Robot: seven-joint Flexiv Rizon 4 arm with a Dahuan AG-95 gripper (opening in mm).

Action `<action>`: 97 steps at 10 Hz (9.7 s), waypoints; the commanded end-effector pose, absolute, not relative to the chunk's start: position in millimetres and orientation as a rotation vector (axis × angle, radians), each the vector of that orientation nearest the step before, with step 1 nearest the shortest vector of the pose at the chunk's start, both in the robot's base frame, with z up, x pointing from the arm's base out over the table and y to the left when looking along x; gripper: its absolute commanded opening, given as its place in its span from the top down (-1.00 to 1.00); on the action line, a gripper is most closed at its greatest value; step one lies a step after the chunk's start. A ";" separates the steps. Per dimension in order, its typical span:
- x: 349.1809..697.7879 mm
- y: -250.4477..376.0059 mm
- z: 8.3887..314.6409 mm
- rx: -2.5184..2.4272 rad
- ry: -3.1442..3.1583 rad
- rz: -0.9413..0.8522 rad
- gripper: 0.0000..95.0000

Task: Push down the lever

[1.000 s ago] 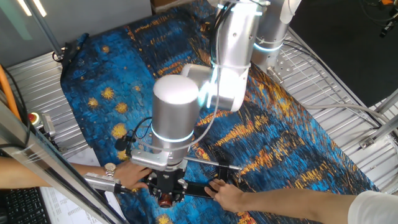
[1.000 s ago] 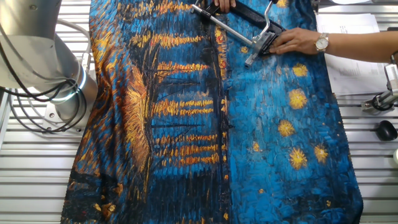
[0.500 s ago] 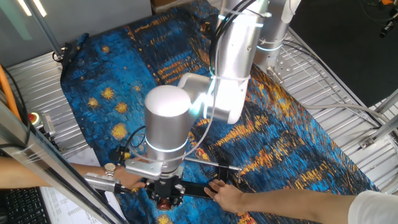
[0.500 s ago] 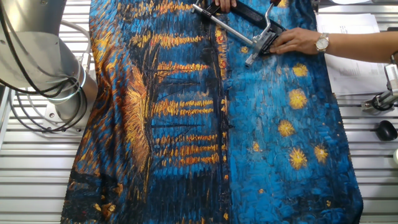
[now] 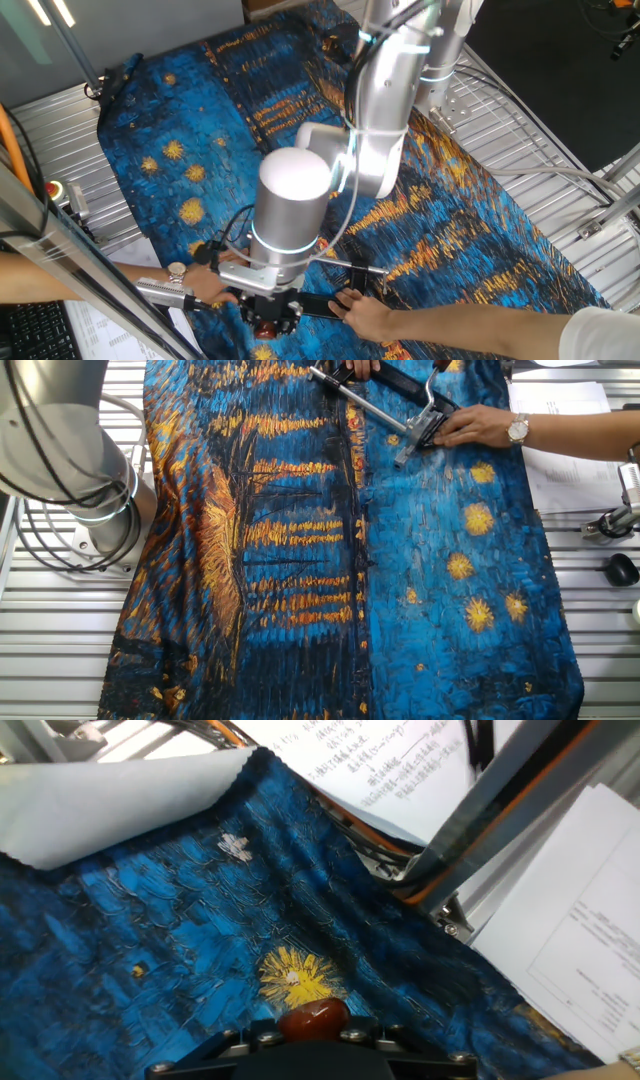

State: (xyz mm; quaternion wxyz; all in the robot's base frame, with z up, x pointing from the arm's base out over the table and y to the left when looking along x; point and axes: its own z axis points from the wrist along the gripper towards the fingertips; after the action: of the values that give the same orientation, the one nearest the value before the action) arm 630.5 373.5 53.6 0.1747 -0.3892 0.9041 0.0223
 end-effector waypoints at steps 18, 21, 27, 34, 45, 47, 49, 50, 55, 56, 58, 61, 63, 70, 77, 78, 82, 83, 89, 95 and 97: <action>628.1 371.7 48.0 -1.239 2.648 0.159 1.00; 628.1 371.7 48.0 -1.224 2.658 0.145 1.00; 633.5 376.6 35.5 -1.202 2.673 0.086 1.00; 634.3 376.4 28.9 -1.195 2.723 0.032 1.00; 631.5 375.6 40.2 -1.257 2.664 0.017 -1.00; 631.3 373.2 51.2 -1.259 2.673 0.052 -0.60; 626.6 367.6 69.1 -1.268 2.689 0.068 -0.60; 621.0 363.3 80.0 -1.275 2.695 0.075 -0.60; 605.5 352.2 111.0 -1.318 2.672 0.101 -0.60; 606.1 352.5 111.4 -1.317 2.679 0.097 -0.60; 605.0 351.9 110.1 -1.342 2.721 0.087 -0.60; 600.9 351.8 108.7 -1.335 2.725 0.097 -0.60; 599.9 352.1 108.4 -1.346 2.716 0.100 -0.60; 592.3 351.0 103.5 -1.232 2.753 0.123 -0.60; 592.4 351.0 103.5 -1.129 2.818 0.087 -0.60; 592.4 351.0 103.5 -1.084 2.844 0.064 -0.20; 592.4 351.0 103.5 -0.899 2.863 0.047 -0.20; 592.4 351.0 103.5 -0.892 2.861 0.049 -0.20; 556.9 327.5 139.3 -1.007 2.874 0.054 -0.20; 566.5 335.2 141.8 -0.462 2.987 0.022 -0.20; 566.5 335.2 141.8 -0.375 2.999 0.018 -0.20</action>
State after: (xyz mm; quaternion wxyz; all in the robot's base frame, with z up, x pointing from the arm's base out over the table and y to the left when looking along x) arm 565.8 335.0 142.0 0.0204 -0.2352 0.9717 0.0030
